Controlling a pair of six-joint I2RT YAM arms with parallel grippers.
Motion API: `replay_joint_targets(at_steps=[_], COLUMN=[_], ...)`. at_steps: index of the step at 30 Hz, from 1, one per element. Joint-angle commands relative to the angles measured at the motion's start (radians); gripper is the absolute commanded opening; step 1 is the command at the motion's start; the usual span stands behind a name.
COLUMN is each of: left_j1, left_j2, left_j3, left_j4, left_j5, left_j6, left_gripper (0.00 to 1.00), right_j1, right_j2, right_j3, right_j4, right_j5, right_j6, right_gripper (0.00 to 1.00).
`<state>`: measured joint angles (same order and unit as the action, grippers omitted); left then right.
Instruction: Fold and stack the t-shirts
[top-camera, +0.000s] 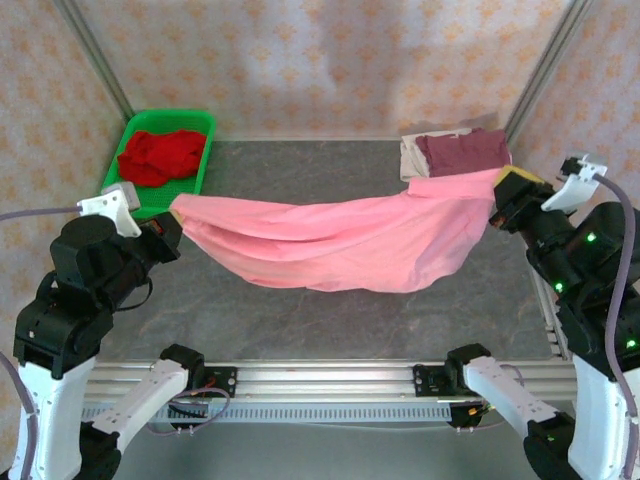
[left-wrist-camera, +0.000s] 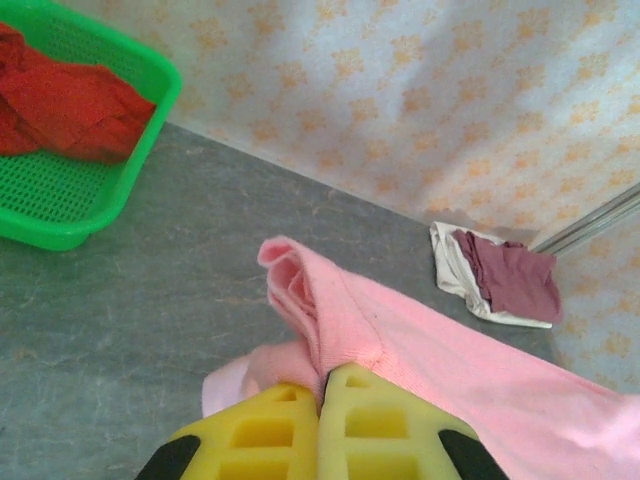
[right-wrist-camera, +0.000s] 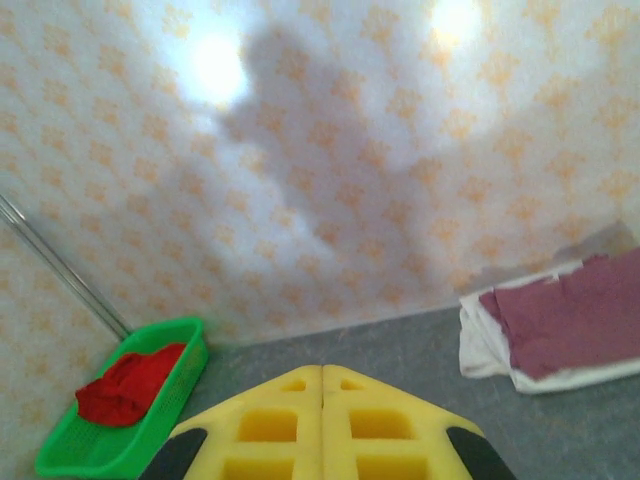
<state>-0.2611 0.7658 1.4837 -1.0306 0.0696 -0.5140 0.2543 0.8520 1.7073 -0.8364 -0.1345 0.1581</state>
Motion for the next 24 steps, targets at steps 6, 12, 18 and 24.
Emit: replay_joint_targets(at_steps=[6,12,18,24], left_j1=[0.088,0.192,0.197,0.197], left_j2=[0.312,0.596,0.584,0.465], left_j3=[0.065,0.015,-0.147,-0.411], left_j4=[0.234,0.405,0.428,0.349], left_j5=[-0.044,-0.018,-0.017,-0.019], left_j6=[0.103,0.132,0.148,0.106], left_gripper=[0.00,0.44,0.61,0.64], right_j1=[-0.012,-0.057,-0.061,0.017], right_j2=[0.434,0.883,1.222,0.766], right_j3=[0.168,0.358,0.875,0.058], right_j4=[0.275,0.376,-0.067,0.259], right_j5=[0.059,0.045,0.003,-0.005], right_j6=[-0.085,0.000,0.009,0.034], right_gripper=[0.00,0.27,0.59,0.62])
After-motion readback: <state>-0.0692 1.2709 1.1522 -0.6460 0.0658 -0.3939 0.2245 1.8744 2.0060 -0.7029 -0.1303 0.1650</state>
